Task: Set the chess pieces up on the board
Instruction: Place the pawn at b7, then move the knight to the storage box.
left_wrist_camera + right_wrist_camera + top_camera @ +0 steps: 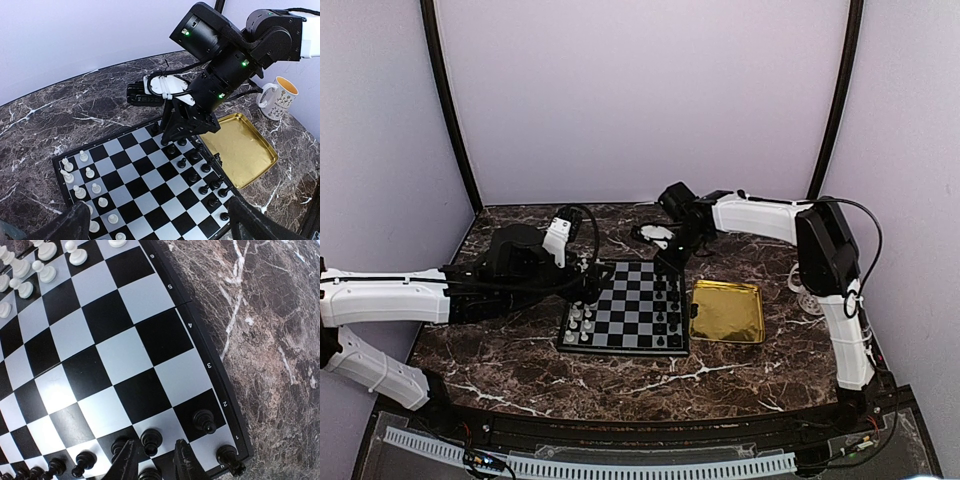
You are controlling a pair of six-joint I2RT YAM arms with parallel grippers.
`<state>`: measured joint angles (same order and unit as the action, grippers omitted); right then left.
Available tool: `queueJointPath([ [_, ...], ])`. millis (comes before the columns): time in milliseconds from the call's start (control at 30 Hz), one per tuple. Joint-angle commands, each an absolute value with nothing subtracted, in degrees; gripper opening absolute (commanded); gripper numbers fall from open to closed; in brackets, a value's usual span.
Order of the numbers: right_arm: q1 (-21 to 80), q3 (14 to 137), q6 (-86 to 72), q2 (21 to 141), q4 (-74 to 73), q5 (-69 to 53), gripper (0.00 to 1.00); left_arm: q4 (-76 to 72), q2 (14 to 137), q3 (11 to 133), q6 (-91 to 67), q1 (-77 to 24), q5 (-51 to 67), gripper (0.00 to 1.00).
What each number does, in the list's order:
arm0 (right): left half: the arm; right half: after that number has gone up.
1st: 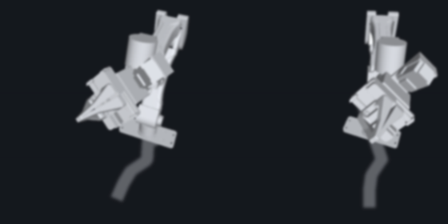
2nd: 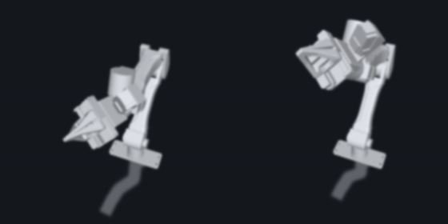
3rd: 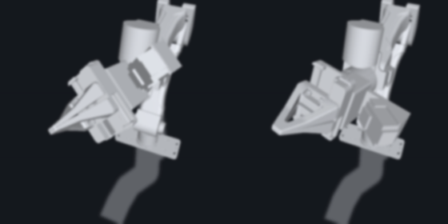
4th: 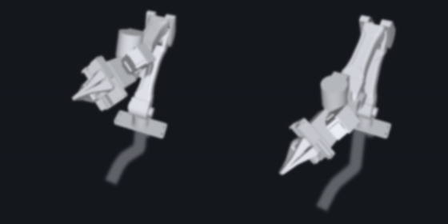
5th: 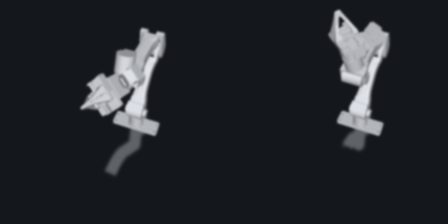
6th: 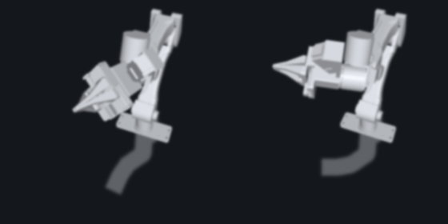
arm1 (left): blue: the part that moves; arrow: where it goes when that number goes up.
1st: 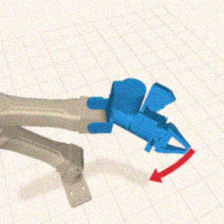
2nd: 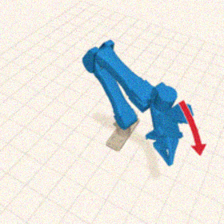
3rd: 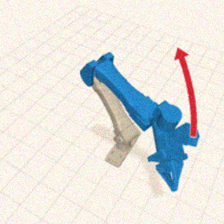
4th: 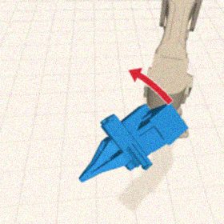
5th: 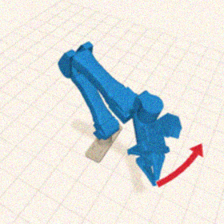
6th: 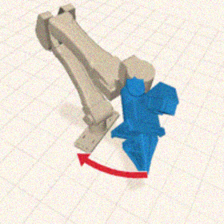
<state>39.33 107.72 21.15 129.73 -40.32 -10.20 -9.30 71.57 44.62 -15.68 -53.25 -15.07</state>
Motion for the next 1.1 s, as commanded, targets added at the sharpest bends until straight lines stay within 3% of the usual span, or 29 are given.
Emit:
queueJointPath([
  [0,39.4,108.9,20.3,123.9,-42.2,-10.3,0.28,-11.7,71.2,43.7,-14.3,-53.1,-15.4,0.99],
  [200,36.8,100.5,20.1,113.7,-42.8,-12.5,0.30,-12.3,73.8,44.9,-11.4,-53.1,-9.0,0.99],
  [333,34.2,90.9,26.4,105.9,-42.9,-16.5,0.30,-13.5,76.4,46.2,-10.1,-53.2,-2.9,0.90],
  [400,33.7,84.4,34.9,101.2,-43.6,-21.4,0.29,-14.5,77.8,46.9,-8.5,-53.2,3.1,0.82],
  [533,33.8,70.2,48.7,92.0,-37.2,-21.8,0.35,-12.4,82.0,50.5,-8.7,-53.4,8.6,0.75],
  [700,34.2,68.5,54.9,94.2,-36.1,-12.4,0.34,-13.5,84.5,51.2,-11.0,-53.7,7.8,0.74],
  [1067,35.8,68.4,58.2,101.9,-29.4,-9.6,0.35,-11.4,85.8,52.0,-13.4,-53.8,9.3,0.70],
])
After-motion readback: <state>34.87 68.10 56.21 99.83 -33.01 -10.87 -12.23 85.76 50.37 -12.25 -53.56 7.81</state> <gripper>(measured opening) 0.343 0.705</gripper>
